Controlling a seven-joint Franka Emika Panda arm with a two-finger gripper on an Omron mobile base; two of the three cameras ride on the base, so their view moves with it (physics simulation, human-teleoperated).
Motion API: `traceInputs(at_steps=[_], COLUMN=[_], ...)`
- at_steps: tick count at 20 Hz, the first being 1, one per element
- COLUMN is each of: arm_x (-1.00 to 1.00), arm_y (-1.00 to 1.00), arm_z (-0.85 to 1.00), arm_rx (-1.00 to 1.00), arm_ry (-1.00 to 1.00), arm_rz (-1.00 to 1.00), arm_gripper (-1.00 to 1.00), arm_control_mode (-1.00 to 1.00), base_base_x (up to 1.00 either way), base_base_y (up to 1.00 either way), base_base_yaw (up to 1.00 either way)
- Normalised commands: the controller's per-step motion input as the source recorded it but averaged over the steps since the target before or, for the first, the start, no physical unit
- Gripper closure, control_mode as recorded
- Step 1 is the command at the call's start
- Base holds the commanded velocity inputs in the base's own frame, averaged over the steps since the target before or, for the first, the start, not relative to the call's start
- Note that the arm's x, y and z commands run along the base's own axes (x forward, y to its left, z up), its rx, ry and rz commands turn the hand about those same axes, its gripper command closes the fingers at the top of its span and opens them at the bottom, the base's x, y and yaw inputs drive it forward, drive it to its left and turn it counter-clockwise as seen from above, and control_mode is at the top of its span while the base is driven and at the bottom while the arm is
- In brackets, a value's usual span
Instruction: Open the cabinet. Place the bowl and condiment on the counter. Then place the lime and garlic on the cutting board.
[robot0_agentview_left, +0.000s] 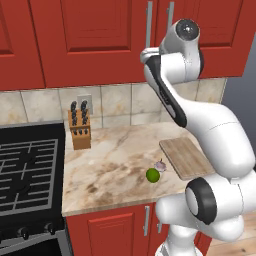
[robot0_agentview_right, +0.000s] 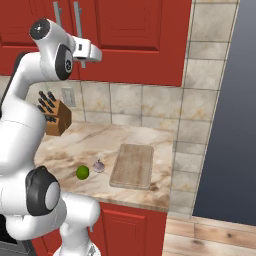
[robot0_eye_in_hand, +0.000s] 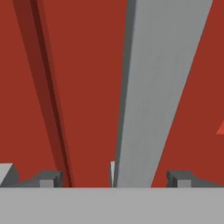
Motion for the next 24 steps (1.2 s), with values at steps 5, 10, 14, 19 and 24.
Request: traceInputs(at_steps=[5,10,14,19,24], arm_x=[0.23,0.27,0.12,-0.54,-1.00], arm_y=[-0.14,-0.09,-0.05,-0.38,-0.51], arm_z=[0.00,-0.02,0.00,-0.01,0.00], arm_rx=[0.03,0.00,0.00,0.00,0.00], arm_ry=[0.00,0.01,0.00,-0.03,-0.05], arm_rz=[0.00,0.00,0.03,0.10,0.08], arm_gripper=[1.00,1.00,1.00,1.00,1.00], arm_control_mode=[-1.00,-1.00,-1.00,-1.00,-1.00], base_base_x=[0.00,0.00,0.00,0.00,0.00], base_base_y=[0.00,0.00,0.00,0.00,0.00], base_base_yaw=[0.00,0.00,0.00,0.00,0.00])
